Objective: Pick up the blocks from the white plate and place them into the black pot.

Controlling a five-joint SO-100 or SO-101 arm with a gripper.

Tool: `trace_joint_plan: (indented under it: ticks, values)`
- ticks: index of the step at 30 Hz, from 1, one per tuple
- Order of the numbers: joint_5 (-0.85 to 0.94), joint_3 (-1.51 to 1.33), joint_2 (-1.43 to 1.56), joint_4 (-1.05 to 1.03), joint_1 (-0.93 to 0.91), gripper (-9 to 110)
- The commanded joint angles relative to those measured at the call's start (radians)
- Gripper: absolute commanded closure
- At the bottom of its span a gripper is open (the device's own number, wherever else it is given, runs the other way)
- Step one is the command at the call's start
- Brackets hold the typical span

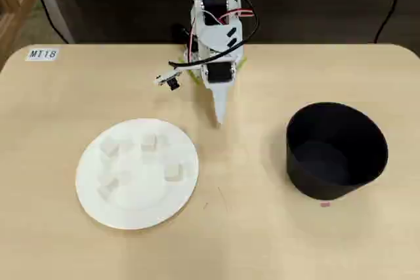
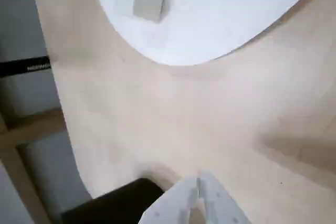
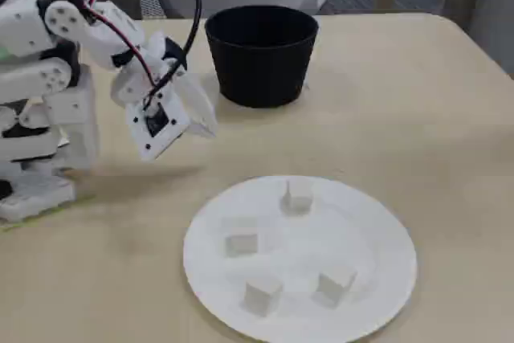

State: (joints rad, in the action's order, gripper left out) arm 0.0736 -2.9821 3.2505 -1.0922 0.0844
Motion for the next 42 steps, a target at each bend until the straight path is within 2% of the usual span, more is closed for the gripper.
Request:
trace_joint_plan:
  ticks: [1,21,25,28,31,37,39,42]
  values:
    - [-0.219,-0.106,0.003,0.910,-0.075,104]
    - [-0.192,-0.098,0.003,0.861,-0.067,104]
    - [-0.083,0.091,-0.009,0.448,-0.114,104]
    - [-0.041,0.225,-0.083,0.314,-0.144,104]
    - [0.002,0.456,-0.336,0.190,-0.164,104]
    - [0.084,1.085,-0.951,-0.278,-0.301,104]
    - [0.094,1.187,-1.058,-0.379,-0.396,104]
    - [0.112,1.207,-1.131,-0.425,-0.561,104]
